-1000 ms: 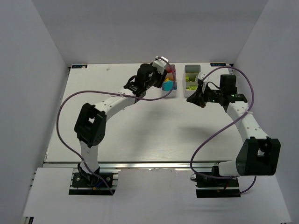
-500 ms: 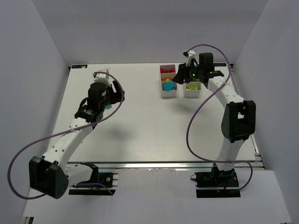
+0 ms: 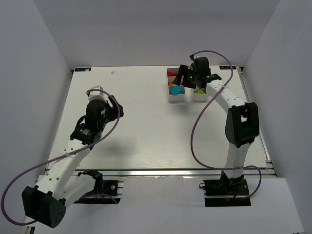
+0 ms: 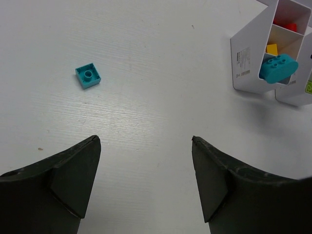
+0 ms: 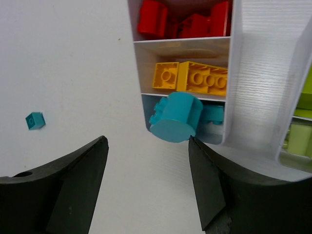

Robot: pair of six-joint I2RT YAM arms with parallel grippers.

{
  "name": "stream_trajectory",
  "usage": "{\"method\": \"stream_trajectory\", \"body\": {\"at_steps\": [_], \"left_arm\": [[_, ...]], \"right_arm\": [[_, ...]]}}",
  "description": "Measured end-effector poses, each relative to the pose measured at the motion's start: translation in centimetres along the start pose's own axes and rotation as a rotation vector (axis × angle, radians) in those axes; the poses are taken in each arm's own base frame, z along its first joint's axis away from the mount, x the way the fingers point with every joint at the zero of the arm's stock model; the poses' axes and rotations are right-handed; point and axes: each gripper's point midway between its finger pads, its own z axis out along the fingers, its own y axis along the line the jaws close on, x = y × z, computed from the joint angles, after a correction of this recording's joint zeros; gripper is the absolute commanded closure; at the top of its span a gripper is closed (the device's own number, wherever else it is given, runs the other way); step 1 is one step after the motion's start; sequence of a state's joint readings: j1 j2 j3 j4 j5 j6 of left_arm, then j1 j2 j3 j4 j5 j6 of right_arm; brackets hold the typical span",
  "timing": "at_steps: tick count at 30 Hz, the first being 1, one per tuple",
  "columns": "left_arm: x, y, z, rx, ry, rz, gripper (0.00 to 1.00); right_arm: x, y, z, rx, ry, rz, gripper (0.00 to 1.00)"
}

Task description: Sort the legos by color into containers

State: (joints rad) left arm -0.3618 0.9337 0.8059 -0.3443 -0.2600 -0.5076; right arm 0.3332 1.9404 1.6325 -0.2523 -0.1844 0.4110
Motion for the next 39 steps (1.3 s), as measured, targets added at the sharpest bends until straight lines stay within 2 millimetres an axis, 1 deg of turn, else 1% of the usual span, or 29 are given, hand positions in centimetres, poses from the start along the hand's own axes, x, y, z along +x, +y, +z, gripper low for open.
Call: {"method": "stream_trajectory", "body": {"at_steps": [3,7,14,19,22,26,30,33,39], "left_arm": [[0.2,0.3,0.0,-0.013,0.006,-0.003,0.15],[0.2,0.4,-0.1,-0.019,0.006,-0.009,0.15],[0.5,0.8,-0.4,-0.035,0.016,-0.008,0.15],[0.1,0.8,-0.9,-0.035,0.0,-0.02,0.15],[-0.2,0.9,-1.1,-0.036,-0.011,-0.023,0.15],[0.0,1.1,-1.1,-0.044,-0.005,-0.021,0.15],[0.0,1.2,-1.1,-0.048,-0.003,-0.021,0.15],[0.1,1.2,-1.1,-0.048,-0.003,-0.022,0.15],[0.1,1.2,-1.1,-0.049,-0.003,-0.022,0.15]], "right_arm": [[-0.3,-0.7,0.0,0.036,-0.011,0.022,0.28],[-0.1,-1.2,0.1,0.058,-0.008,0.046,0.28],[1.8,-2.4,1.9,0.082,0.04,0.081,0.3],[2.8,-3.0,2.7,0.096,0.068,0.107,0.32],[2.7,-2.9,2.9,0.095,0.066,0.112,0.33],[2.3,-2.9,3.4,0.091,0.06,0.116,0.35],[2.5,-3.1,4.0,0.094,0.064,0.128,0.37],[2.9,-3.3,4.3,0.099,0.074,0.136,0.42],[2.9,-3.1,4.4,0.086,0.073,0.143,0.57]]}}
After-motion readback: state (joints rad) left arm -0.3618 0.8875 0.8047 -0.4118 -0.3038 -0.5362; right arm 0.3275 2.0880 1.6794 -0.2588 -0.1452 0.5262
